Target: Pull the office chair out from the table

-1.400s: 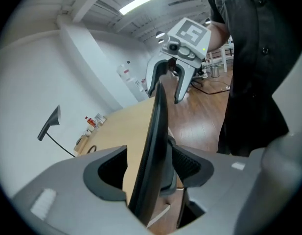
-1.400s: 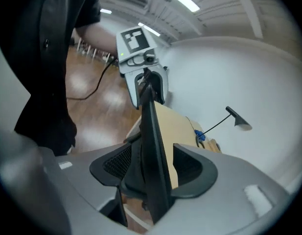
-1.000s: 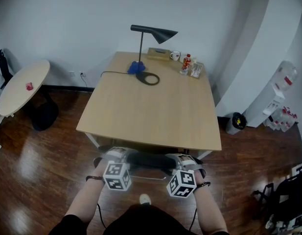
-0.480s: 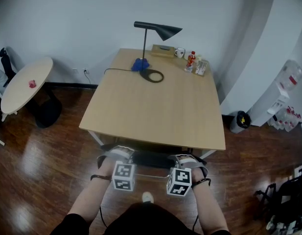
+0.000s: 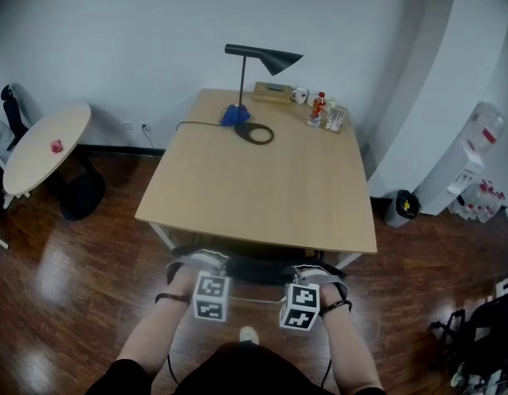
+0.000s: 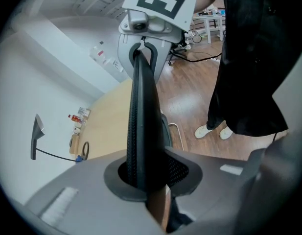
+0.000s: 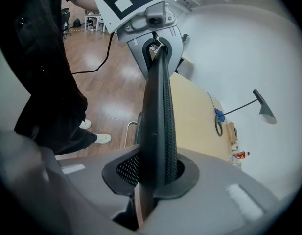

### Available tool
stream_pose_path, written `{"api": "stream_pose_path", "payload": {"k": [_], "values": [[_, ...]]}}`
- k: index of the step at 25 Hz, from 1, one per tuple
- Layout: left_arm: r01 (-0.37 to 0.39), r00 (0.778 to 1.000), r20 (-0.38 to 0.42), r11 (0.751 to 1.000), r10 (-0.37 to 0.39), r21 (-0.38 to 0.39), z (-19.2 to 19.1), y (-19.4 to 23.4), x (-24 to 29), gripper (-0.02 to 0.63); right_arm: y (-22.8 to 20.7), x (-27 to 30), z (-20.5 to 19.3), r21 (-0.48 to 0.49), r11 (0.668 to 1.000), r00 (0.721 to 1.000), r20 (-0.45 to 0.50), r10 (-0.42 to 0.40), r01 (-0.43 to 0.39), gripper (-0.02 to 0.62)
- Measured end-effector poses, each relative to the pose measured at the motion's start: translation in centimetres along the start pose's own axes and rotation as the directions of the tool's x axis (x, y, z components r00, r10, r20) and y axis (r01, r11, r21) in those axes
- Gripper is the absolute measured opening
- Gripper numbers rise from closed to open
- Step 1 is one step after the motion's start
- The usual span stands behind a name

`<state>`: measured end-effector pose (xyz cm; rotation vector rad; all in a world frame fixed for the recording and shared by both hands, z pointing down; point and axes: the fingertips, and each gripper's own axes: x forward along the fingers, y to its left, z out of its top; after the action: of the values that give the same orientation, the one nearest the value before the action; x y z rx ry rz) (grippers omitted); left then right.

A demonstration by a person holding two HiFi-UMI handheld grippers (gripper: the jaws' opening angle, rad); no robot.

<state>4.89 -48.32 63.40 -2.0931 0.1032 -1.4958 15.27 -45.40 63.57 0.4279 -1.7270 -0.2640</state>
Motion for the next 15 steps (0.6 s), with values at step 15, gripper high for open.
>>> {"api": "stream_pose_path", "payload": {"k": [15], "values": [[0.008,1.0,0.004,1.0,-0.008,-0.001,0.8,-4.0,-2.0,0.063,4.4,-1.9,0.9,0.025,0.998,0.999,-0.004,0.05,-0.05,0.061]]}}
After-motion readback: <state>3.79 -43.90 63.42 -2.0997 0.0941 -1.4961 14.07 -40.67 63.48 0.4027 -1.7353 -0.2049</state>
